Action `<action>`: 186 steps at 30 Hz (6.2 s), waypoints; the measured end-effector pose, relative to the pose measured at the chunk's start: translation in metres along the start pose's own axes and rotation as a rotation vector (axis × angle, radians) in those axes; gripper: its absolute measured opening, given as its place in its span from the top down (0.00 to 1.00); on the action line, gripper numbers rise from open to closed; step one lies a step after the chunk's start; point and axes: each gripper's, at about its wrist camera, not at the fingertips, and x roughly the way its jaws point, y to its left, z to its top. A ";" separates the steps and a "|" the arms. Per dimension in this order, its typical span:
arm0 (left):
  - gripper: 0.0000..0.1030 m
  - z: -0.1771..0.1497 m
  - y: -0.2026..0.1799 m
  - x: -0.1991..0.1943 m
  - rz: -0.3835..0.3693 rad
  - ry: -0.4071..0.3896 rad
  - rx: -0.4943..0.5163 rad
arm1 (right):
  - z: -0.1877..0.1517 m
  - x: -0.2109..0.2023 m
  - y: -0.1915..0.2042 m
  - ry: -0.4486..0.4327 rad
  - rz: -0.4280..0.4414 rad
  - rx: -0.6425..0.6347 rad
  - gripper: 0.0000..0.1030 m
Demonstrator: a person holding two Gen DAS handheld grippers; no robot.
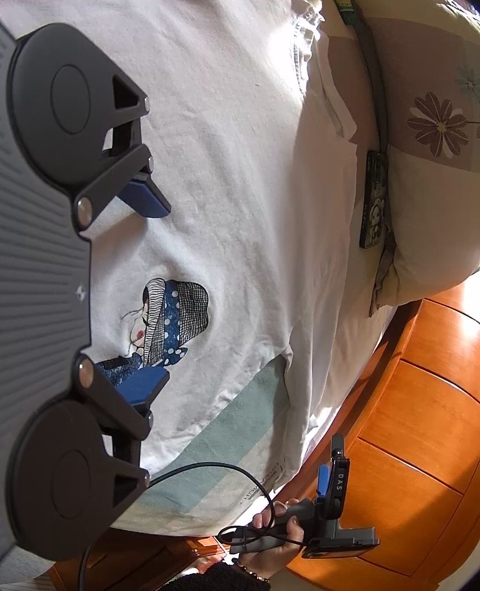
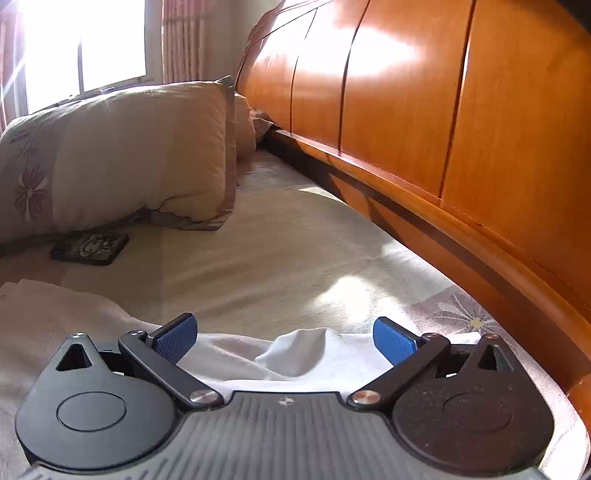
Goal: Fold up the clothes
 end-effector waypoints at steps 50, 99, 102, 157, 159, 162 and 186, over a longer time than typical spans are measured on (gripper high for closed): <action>0.05 -0.012 0.009 0.009 0.056 -0.023 0.026 | 0.001 0.072 0.075 0.157 0.216 -0.462 0.92; 0.02 -0.010 0.009 0.011 0.052 -0.014 0.022 | -0.010 -0.005 -0.078 0.121 -0.008 -0.214 0.50; 0.02 -0.010 0.008 0.012 0.058 -0.010 0.028 | -0.018 0.017 -0.118 0.148 -0.140 -0.132 0.48; 0.02 0.005 0.017 -0.038 0.150 -0.010 -0.059 | -0.048 0.008 -0.063 0.205 -0.244 0.306 0.00; 0.02 0.007 0.016 -0.039 0.160 -0.006 -0.057 | -0.044 0.000 -0.047 0.168 -0.156 0.309 0.00; 0.02 0.012 0.011 -0.042 0.165 -0.005 -0.053 | -0.034 -0.006 -0.004 0.109 -0.026 0.252 0.00; 0.03 0.186 -0.009 0.209 -0.254 0.213 -0.378 | -0.066 0.028 0.088 0.078 0.010 0.021 0.00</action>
